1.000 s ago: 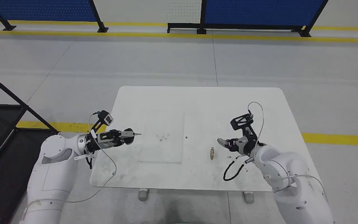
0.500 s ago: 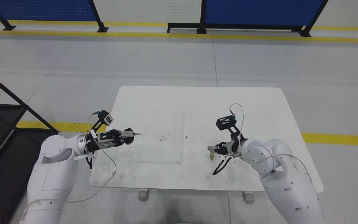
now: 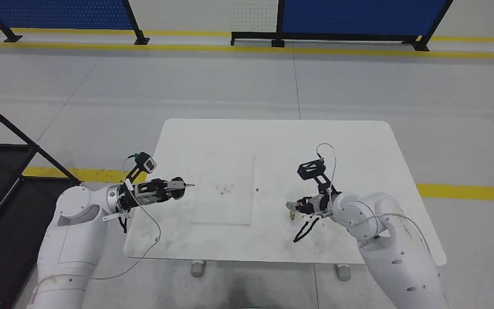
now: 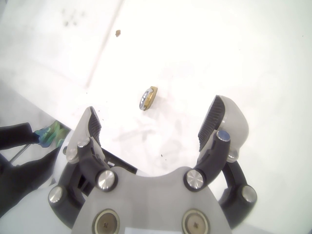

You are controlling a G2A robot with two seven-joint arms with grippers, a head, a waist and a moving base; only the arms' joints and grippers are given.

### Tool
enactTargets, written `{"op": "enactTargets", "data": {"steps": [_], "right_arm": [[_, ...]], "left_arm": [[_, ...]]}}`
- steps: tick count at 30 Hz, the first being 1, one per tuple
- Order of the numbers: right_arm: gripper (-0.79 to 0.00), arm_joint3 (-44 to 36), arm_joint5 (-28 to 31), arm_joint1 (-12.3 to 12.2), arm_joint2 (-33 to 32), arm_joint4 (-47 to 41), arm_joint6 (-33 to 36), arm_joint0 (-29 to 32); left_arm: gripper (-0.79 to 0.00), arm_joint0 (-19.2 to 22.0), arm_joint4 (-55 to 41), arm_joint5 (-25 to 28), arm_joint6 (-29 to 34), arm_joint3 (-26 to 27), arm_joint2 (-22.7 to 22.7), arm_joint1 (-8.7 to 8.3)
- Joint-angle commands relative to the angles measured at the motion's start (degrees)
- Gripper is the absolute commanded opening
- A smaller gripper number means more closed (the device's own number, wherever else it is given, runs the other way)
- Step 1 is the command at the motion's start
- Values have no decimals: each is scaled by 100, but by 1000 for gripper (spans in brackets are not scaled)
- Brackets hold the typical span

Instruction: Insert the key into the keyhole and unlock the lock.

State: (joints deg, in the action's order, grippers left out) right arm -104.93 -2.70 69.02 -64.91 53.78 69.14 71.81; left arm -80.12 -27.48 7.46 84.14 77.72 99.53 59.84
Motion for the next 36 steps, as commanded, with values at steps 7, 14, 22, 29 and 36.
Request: {"op": "enactTargets", "data": {"steps": [7, 14, 22, 29, 36], "right_arm": [[0, 235, -423, 99, 619, 48, 965, -551], [0, 764, -828, 246, 1180, 29, 1689, -1240], [0, 1611, -1111, 418, 1701, -163, 1887, -1922], [0, 2404, -1258, 540, 2096, -511, 1887, -2416], [0, 2813, -1359, 637, 2339, -638, 1886, -2652]], "left_arm": [[-785, 0, 0, 0, 0, 0, 0, 0], [-785, 0, 0, 0, 0, 0, 0, 0], [-785, 0, 0, 0, 0, 0, 0, 0], [-785, 0, 0, 0, 0, 0, 0, 0], [-785, 0, 0, 0, 0, 0, 0, 0]]}}
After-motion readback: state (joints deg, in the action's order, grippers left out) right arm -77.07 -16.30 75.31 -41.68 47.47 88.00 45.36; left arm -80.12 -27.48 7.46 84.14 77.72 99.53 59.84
